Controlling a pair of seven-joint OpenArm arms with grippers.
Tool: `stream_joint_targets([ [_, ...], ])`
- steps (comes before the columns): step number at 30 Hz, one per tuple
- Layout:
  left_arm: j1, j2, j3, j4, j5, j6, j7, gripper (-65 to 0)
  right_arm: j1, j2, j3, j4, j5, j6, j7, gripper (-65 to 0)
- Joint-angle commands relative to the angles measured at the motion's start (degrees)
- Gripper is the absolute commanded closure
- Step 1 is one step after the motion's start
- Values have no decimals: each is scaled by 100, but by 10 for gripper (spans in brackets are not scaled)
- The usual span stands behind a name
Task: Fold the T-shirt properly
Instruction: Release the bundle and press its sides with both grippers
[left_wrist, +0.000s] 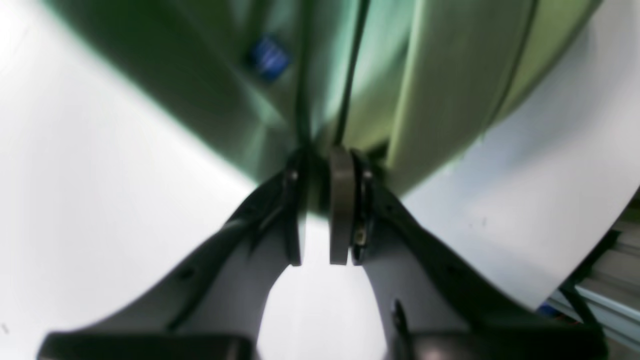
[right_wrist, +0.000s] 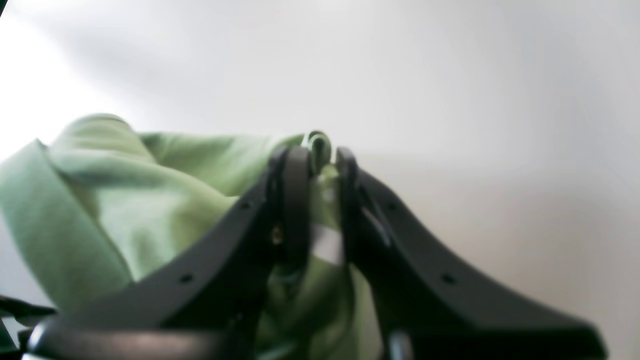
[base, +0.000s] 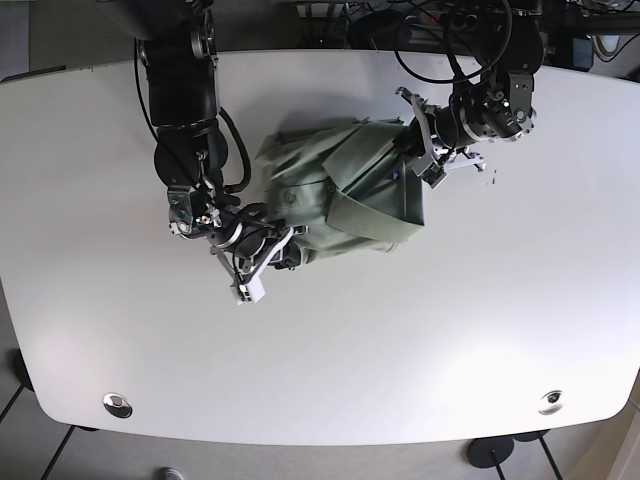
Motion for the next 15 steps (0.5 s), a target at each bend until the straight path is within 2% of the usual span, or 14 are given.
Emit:
stream_joint_targets([
  [1, 2, -122, -32, -3, 70, -6, 98, -63, 160, 13, 255, 94, 25, -9, 153, -48],
  [4, 90, -201, -32, 102, 44, -6, 98, -63, 160, 31, 431, 103, 25, 18, 126, -57],
  [6, 90, -201, -32, 216, 44, -6, 98, -63, 160, 48, 440, 270, 25, 27, -93, -71],
  [7, 90, -201, -32, 295, 44, -6, 98, -63, 124, 48, 457, 481, 34, 27, -190, -103],
  [9, 90, -174, -32, 542, 44, -6, 98, -63, -210, 48, 457, 1263, 245, 27, -278, -220],
  [10, 90, -166, -23, 726, 44, -6, 98, -61, -403, 66, 457, 1712, 482, 27, -287, -304],
  [12, 90, -113, 4, 937, 44, -6, 98, -61, -640, 154, 466, 2178, 684, 18, -287, -384],
  [13, 90, -7, 12, 1016, 53, -6, 98, -61, -711, 233, 457, 2336, 755, 9, -287, -406],
  [15, 90, 186, 30, 1113, 70, -6, 98, -61, -781, 330, 466, 2468, 737, -17, -287, -393],
])
